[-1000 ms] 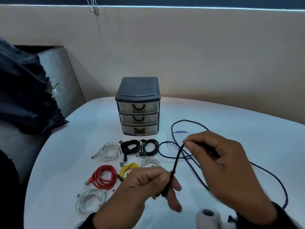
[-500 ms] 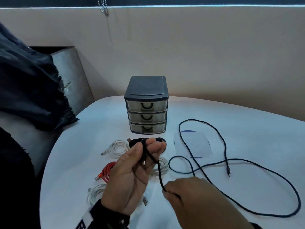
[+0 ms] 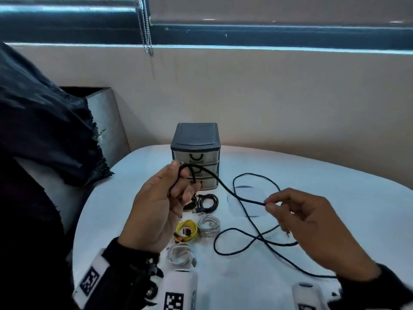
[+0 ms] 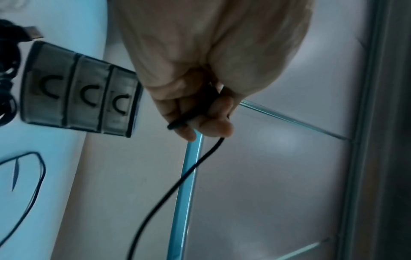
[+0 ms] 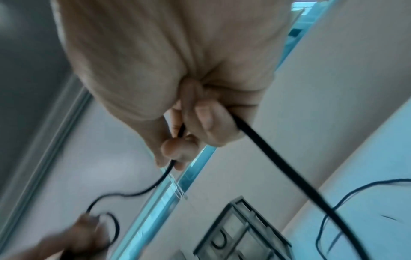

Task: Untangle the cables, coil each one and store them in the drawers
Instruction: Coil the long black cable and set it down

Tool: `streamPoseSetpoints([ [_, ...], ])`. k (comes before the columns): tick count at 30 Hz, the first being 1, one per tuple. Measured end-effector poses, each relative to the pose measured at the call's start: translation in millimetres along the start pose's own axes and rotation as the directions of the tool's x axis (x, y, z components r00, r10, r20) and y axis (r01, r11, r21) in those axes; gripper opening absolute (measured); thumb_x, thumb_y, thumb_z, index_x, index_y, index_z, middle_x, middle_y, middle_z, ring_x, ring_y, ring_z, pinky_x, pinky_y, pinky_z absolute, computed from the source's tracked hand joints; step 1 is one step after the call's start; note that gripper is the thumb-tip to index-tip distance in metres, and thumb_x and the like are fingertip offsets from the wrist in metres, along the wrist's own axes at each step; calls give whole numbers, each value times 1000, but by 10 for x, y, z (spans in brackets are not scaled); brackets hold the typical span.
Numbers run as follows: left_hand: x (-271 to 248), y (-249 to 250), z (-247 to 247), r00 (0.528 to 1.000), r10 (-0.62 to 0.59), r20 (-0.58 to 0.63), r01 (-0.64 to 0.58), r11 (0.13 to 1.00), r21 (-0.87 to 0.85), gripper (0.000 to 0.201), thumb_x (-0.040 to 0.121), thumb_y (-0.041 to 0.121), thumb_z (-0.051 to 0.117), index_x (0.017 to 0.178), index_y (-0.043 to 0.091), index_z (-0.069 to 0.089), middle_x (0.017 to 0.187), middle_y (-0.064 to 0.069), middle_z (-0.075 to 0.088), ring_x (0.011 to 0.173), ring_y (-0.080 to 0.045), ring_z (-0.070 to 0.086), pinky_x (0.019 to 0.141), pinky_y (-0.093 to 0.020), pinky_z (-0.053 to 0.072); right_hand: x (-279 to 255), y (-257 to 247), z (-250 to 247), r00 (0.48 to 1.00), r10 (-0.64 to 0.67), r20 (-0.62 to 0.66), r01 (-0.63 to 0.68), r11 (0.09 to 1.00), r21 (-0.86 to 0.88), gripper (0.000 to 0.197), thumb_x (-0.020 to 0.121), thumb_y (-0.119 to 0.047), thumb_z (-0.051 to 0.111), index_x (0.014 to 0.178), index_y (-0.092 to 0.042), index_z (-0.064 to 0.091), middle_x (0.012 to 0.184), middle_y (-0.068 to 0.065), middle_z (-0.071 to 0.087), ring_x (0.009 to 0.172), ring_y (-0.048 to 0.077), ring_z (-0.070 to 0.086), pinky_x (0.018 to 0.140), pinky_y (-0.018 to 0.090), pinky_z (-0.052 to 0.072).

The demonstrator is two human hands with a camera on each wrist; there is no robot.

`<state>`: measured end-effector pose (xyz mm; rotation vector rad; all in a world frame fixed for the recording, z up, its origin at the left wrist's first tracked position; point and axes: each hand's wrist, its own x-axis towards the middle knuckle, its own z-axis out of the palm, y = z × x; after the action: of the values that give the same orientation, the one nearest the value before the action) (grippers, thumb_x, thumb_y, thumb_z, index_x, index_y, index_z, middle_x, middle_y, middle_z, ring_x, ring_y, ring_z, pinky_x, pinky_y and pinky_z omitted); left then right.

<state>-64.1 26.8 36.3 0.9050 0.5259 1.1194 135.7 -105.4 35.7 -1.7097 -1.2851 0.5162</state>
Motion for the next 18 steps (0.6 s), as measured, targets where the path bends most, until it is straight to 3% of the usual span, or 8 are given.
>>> streamPoseSetpoints([
  [3, -196, 178, 27, 997, 63, 41, -72, 962, 262, 30, 95, 29, 48, 72, 12, 58, 54, 2, 41, 49, -11, 38, 77, -37, 47, -177, -230, -336, 999, -46, 1, 46, 999, 15, 17, 83, -16, 75, 78, -32, 76, 61, -5, 66, 54, 11, 53, 55, 15, 42],
  [6, -431, 368, -71, 979, 120, 168, -191, 834, 517, 34, 93, 38, 49, 66, 21, 59, 56, 4, 45, 51, -14, 37, 77, -43, 37, -316, -401, -681, 994, -102, -45, 100, 994, -50, 17, 80, -13, 78, 77, -30, 76, 72, 5, 72, 62, 23, 61, 59, 17, 44],
  [7, -498, 430, -112, 973, 125, 193, -214, 801, 559, 35, 94, 41, 49, 65, 23, 58, 56, 4, 44, 53, -15, 37, 75, -43, 36, -341, -422, -790, 990, -123, -69, 117, 990, -75, 17, 79, -13, 79, 76, -29, 76, 74, 8, 72, 63, 24, 60, 60, 19, 43],
  [9, -618, 535, -180, 969, 139, 205, -234, 782, 577, 37, 95, 43, 51, 65, 23, 58, 55, 3, 43, 53, -16, 37, 74, -43, 36, -363, -423, -980, 979, -150, -137, 133, 984, -122, 16, 79, -10, 79, 72, -25, 76, 72, 8, 72, 58, 11, 56, 56, 15, 42],
  [11, -710, 599, -216, 970, 150, 190, -233, 788, 570, 34, 93, 41, 51, 66, 22, 59, 53, 4, 41, 50, -15, 38, 78, -44, 38, -380, -392, -1094, 974, -136, -184, 98, 975, -201, 14, 80, -9, 79, 72, -20, 75, 63, 2, 70, 52, 4, 52, 52, 10, 41],
  [13, -798, 630, -224, 977, 125, 172, -202, 804, 560, 33, 91, 41, 50, 67, 21, 59, 54, 4, 39, 49, -14, 38, 80, -44, 38, -411, -311, -1130, 985, -92, -147, 47, 957, -287, 13, 83, -15, 77, 73, -22, 76, 61, -8, 69, 51, 5, 57, 57, 14, 49],
  [16, -930, 615, -192, 975, 53, 217, -181, 754, 631, 37, 90, 45, 50, 71, 13, 50, 55, 5, 36, 53, -16, 36, 73, -38, 39, -494, -183, -1098, 984, -93, -150, 16, 894, -449, 22, 84, -24, 77, 69, -38, 70, 72, -13, 71, 71, 7, 65, 65, 21, 45],
  [18, -1024, 565, -150, 968, -1, 253, -190, 657, 730, 38, 92, 42, 51, 70, 11, 46, 57, -3, 37, 53, -15, 34, 58, -23, 39, -536, -177, -1093, 972, -115, -204, 12, 895, -445, 18, 82, -23, 78, 70, -36, 71, 70, -12, 71, 70, 9, 65, 64, 20, 43],
])
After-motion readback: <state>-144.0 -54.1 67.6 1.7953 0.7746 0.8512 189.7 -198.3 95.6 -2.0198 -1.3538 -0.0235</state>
